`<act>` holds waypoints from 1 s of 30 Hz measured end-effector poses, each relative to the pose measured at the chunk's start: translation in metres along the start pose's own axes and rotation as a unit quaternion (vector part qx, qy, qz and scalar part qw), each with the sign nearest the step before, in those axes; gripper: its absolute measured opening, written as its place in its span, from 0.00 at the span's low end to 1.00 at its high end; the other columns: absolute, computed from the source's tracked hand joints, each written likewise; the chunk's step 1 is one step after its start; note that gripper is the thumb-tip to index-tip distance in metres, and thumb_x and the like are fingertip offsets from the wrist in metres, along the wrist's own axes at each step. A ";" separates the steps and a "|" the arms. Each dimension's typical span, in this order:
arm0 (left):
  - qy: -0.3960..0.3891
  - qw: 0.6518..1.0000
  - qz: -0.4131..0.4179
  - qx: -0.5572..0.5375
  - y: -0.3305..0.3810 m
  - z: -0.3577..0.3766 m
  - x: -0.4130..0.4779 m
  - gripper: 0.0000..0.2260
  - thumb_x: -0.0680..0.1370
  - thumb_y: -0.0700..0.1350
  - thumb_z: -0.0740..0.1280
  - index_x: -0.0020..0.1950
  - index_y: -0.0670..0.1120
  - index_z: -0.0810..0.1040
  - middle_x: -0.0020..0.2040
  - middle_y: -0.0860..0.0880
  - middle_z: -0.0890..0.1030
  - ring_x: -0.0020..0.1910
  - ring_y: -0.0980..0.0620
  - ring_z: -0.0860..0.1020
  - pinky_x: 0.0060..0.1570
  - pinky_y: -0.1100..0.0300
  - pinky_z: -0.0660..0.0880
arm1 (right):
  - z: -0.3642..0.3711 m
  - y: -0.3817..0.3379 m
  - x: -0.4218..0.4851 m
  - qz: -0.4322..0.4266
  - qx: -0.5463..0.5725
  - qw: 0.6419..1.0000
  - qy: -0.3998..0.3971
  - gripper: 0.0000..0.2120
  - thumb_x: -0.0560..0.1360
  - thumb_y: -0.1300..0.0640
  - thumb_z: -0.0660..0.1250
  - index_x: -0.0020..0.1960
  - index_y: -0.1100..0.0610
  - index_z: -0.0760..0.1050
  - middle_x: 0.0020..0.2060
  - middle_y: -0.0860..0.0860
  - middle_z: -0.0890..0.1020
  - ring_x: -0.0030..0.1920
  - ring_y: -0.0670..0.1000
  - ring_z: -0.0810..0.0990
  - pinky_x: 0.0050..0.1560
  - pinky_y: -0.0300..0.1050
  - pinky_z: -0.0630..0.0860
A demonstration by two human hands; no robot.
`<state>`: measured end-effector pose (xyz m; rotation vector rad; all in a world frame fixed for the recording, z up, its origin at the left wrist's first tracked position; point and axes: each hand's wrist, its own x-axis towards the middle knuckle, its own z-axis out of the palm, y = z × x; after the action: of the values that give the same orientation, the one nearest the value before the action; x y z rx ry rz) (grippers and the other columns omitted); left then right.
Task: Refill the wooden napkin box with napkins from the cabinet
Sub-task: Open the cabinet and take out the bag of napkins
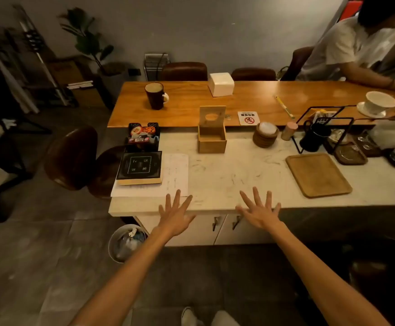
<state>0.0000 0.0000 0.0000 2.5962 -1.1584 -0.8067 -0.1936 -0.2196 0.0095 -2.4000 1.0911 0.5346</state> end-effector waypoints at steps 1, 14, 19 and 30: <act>-0.012 0.999 -0.002 0.037 0.000 0.006 0.004 0.30 0.81 0.63 0.51 0.79 0.59 0.44 0.80 0.48 0.36 0.78 0.40 0.36 0.73 0.33 0.41 | 0.004 0.000 0.004 0.006 -0.041 0.999 -0.011 0.33 0.74 0.26 0.40 0.75 0.33 0.37 0.75 0.44 0.30 0.75 0.65 0.29 0.68 0.73 0.31; 0.077 0.984 -0.009 0.160 0.006 0.061 0.046 0.27 0.79 0.66 0.42 0.77 0.64 0.41 0.81 0.47 0.41 0.77 0.38 0.37 0.67 0.25 0.40 | 0.054 0.016 0.039 -0.046 -0.111 0.989 0.082 0.29 0.80 0.35 0.43 0.76 0.37 0.34 0.80 0.51 0.41 0.77 0.64 0.34 0.71 0.73 0.36; 0.264 0.946 0.022 0.189 -0.007 0.113 0.076 0.25 0.81 0.58 0.53 0.78 0.60 0.56 0.80 0.45 0.56 0.78 0.37 0.53 0.60 0.19 0.46 | 0.103 0.029 0.065 -0.063 -0.081 0.954 0.283 0.28 0.81 0.48 0.58 0.78 0.39 0.52 0.78 0.52 0.59 0.78 0.64 0.50 0.72 0.73 0.46; 0.625 0.761 0.146 0.092 -0.031 0.161 0.128 0.15 0.79 0.53 0.63 0.63 0.54 0.80 0.63 0.49 0.80 0.67 0.46 0.68 0.69 0.31 0.50 | 0.151 0.052 0.128 -0.162 -0.048 0.796 0.581 0.18 0.82 0.46 0.54 0.71 0.42 0.67 0.69 0.52 0.70 0.73 0.58 0.62 0.72 0.67 0.47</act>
<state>0.0010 -0.0649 -0.1976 2.1177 -1.0538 1.0475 -0.1797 -0.2445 -0.1932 -2.8774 0.9640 -1.2039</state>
